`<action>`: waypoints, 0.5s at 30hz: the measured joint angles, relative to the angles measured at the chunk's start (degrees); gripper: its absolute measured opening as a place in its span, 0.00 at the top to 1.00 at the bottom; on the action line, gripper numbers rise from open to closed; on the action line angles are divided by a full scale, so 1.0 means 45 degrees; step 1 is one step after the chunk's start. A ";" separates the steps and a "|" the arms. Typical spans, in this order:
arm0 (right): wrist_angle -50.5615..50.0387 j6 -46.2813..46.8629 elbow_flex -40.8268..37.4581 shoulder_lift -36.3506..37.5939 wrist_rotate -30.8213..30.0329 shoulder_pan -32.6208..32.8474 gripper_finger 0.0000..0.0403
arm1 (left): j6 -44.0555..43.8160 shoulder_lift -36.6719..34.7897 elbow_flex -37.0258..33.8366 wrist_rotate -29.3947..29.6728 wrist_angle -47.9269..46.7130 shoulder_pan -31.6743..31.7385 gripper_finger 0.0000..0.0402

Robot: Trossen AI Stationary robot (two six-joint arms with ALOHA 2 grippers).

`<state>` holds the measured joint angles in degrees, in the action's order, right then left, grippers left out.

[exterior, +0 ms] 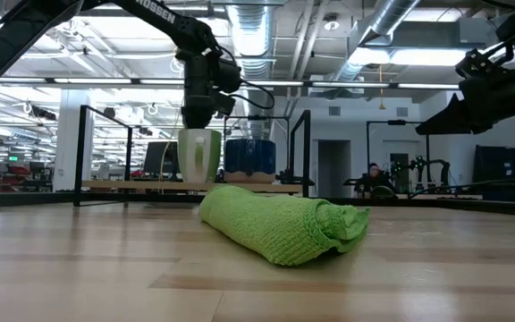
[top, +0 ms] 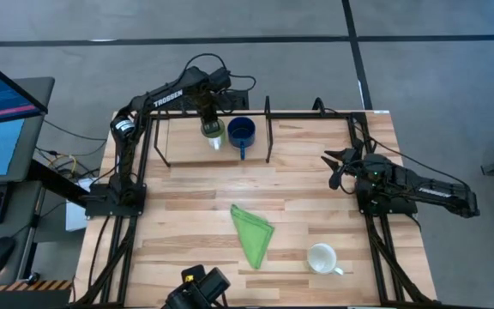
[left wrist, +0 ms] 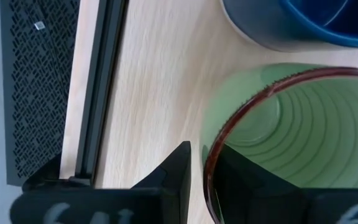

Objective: Stack small to large cups/mugs on shelf
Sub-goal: Put the green mug on the shelf

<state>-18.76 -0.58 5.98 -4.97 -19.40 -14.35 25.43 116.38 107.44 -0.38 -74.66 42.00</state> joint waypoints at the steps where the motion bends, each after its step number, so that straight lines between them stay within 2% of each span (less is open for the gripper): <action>1: 0.0000 -0.0002 0.0000 0.0000 -0.0002 0.0000 0.68 | 0.0054 -0.0004 0.0000 -0.0008 -0.0055 0.0000 0.87; 8: 0.0000 0.0000 0.0000 0.0000 -0.0005 0.0000 0.68 | 0.0622 -0.0005 0.0000 -0.0068 -0.0073 -0.0015 0.85; 15: 0.0000 0.0000 0.0000 0.0000 -0.0005 0.0000 0.68 | 0.0843 -0.0005 0.0005 -0.0972 0.0286 -0.0105 0.79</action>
<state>-18.76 -0.58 5.98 -4.97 -19.42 -14.35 29.22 116.36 107.46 -4.76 -73.38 41.53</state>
